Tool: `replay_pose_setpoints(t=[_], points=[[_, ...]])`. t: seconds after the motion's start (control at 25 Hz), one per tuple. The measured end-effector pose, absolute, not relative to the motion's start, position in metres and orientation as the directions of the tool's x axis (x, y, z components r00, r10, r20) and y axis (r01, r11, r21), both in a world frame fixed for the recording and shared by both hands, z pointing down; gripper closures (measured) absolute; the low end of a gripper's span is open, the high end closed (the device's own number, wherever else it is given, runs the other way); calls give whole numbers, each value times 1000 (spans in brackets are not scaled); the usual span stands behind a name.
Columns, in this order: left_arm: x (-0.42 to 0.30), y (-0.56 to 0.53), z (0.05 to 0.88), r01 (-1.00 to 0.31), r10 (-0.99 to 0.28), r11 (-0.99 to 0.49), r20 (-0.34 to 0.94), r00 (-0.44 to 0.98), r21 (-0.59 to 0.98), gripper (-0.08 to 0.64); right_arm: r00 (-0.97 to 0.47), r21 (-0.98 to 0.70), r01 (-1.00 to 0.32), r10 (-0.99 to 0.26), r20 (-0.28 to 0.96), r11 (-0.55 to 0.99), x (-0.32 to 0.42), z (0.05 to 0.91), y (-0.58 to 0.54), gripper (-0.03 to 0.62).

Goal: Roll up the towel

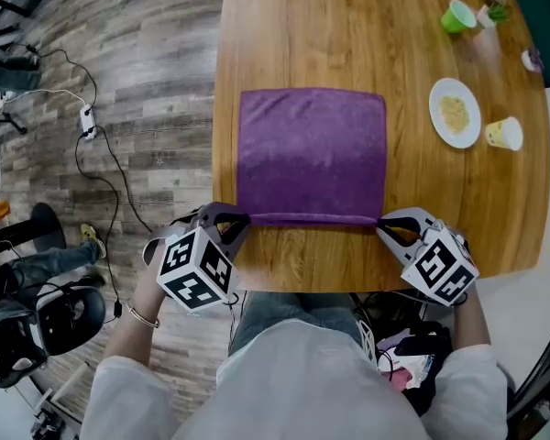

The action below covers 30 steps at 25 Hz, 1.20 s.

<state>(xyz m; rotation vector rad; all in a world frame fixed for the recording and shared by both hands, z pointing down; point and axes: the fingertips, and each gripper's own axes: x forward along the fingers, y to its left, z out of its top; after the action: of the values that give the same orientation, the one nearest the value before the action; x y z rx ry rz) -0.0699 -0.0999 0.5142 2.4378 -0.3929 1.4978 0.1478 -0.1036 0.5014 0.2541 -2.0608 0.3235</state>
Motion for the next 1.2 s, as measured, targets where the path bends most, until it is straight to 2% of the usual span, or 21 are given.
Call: replay_pose_setpoints(t=[0.24, 0.32, 0.36, 0.6, 0.84, 1.2], points=[[-73, -117, 526, -388, -127, -920, 898, 420, 52, 524, -493, -117, -339, -70, 867, 933, 145, 512, -120, 566], [-75, -121, 526, -399, -138, -916, 895, 424, 48, 489, -490, -111, -348, -79, 868, 931, 147, 513, -122, 499], [-77, -122, 524, -407, -148, -912, 893, 426, 43, 478, -490, -104, -354, -90, 867, 930, 148, 512, -123, 491], [-84, -125, 493, -436, -245, -899, 867, 435, -36, 468, -494, -11, -390, -199, 846, 921, 154, 491, -129, 485], [-60, -80, 506, -284, -146, -958, 901, 410, -26, 480, -455, 15, -266, -139, 880, 964, 136, 496, -96, 517], [-62, -87, 536, -276, -146, -960, 930, 337, -51, 485, -375, 46, -154, -102, 921, 987, 136, 528, -91, 522]])
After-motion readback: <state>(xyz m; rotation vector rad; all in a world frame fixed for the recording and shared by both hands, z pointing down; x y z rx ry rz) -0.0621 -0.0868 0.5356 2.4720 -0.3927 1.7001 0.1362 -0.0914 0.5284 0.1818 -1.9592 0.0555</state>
